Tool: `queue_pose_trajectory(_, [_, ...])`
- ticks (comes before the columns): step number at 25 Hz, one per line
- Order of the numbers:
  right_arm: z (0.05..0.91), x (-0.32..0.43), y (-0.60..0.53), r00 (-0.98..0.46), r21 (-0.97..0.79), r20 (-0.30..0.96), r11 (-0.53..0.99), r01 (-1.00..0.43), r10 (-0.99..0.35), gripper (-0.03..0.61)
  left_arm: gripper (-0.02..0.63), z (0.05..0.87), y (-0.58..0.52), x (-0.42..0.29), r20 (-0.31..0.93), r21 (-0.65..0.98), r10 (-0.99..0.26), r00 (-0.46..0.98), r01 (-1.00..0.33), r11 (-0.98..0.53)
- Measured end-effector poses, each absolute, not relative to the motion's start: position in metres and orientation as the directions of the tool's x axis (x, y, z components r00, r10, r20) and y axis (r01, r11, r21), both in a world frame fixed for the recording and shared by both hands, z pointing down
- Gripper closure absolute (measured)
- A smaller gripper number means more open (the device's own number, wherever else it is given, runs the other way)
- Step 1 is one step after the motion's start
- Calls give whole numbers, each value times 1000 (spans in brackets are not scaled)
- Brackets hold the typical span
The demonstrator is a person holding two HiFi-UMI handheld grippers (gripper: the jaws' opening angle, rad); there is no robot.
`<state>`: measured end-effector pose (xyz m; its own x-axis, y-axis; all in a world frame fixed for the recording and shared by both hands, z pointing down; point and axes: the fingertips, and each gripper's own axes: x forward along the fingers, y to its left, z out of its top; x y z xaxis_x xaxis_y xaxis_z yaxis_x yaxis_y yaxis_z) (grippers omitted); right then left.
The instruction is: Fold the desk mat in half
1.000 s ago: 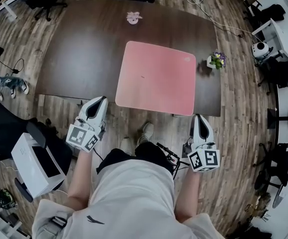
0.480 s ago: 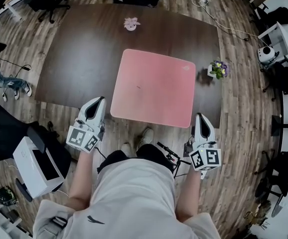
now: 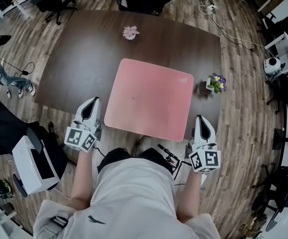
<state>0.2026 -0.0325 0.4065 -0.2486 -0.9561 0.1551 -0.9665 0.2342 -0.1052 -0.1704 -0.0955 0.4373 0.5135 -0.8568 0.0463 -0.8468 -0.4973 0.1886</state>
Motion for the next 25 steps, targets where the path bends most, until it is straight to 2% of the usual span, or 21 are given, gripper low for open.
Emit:
queue_pose_trajectory(7, [410,210,-57,-285,-95,160,272,-957,-945,577,609,445,-106,-163,68,189,-863,501,-856,-482])
queue_pose_trajectory(25, [424,194,-61,-185,-116,170,167,-979,-968,577,609,478,-127,-170,120,227,-805,581,-805,-548])
